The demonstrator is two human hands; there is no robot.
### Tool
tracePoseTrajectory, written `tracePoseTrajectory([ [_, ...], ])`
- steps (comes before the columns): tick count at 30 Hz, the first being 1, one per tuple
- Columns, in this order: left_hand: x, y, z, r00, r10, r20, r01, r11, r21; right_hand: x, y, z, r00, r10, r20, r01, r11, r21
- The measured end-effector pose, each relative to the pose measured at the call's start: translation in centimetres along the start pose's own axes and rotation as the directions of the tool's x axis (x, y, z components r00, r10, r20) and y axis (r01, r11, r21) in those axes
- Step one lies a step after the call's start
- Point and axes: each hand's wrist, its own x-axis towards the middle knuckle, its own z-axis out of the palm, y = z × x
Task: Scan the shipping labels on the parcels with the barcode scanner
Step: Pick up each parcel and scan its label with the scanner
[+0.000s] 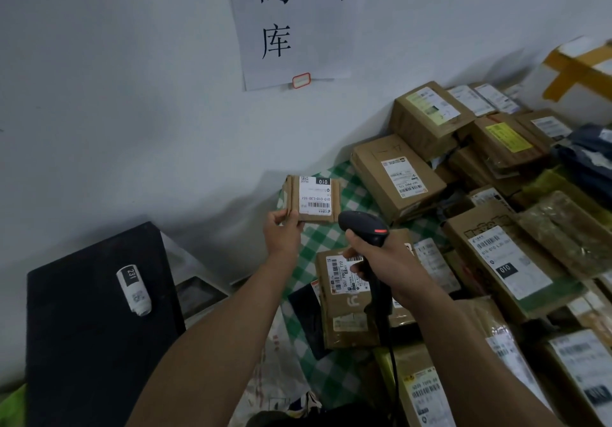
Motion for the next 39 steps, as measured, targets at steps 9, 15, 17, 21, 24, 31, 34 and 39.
tracePoseTrajectory([
  [9, 0.9, 0.5, 0.0, 0.984, -0.168, 0.064, 0.159, 0.979, 0.127, -1.1, 0.0, 0.1, 0.999, -0.023, 0.028, 0.026, 0.989, -0.143],
  [15, 0.2, -0.2, -2.6, 0.953, -0.196, 0.232, 0.049, 0.853, 0.52, -1.6, -0.5, 1.4, 0.998, -0.063, 0.025, 0.067, 0.981, -0.182],
  [17, -0.9, 0.7, -3.6, 0.971, -0.076, 0.225, -0.037, 0.886, 0.461, -2.2, -0.6, 2.2, 0.997, -0.07, 0.021, 0.073, 0.982, -0.176],
  [21, -4.1, 2.7, -5.2, 0.948, 0.172, 0.268, -0.261, 0.902, 0.344, -4.1, -0.1, 3.6, 0.994, -0.105, 0.011, 0.105, 0.982, -0.157],
  [24, -7.4, 2.9, -6.6, 0.909, 0.193, 0.369, -0.302, 0.916, 0.265, -6.1, 1.4, 3.9, 0.994, -0.107, -0.03, 0.101, 0.983, -0.151],
  [31, -14.8, 0.3, -9.8, 0.843, 0.142, 0.518, -0.364, 0.861, 0.355, -11.6, 5.9, 3.2, 0.989, -0.094, -0.11, 0.08, 0.989, -0.121],
  [34, -18.3, -1.1, -10.3, 0.784, 0.169, 0.597, -0.441, 0.829, 0.344, -14.7, 6.5, 1.7, 0.987, -0.108, -0.123, 0.092, 0.987, -0.129],
  [39, -25.6, -3.8, -7.8, 0.69, 0.085, 0.719, -0.477, 0.801, 0.363, -19.8, 8.6, -4.3, 0.974, -0.115, -0.196, 0.099, 0.991, -0.094],
])
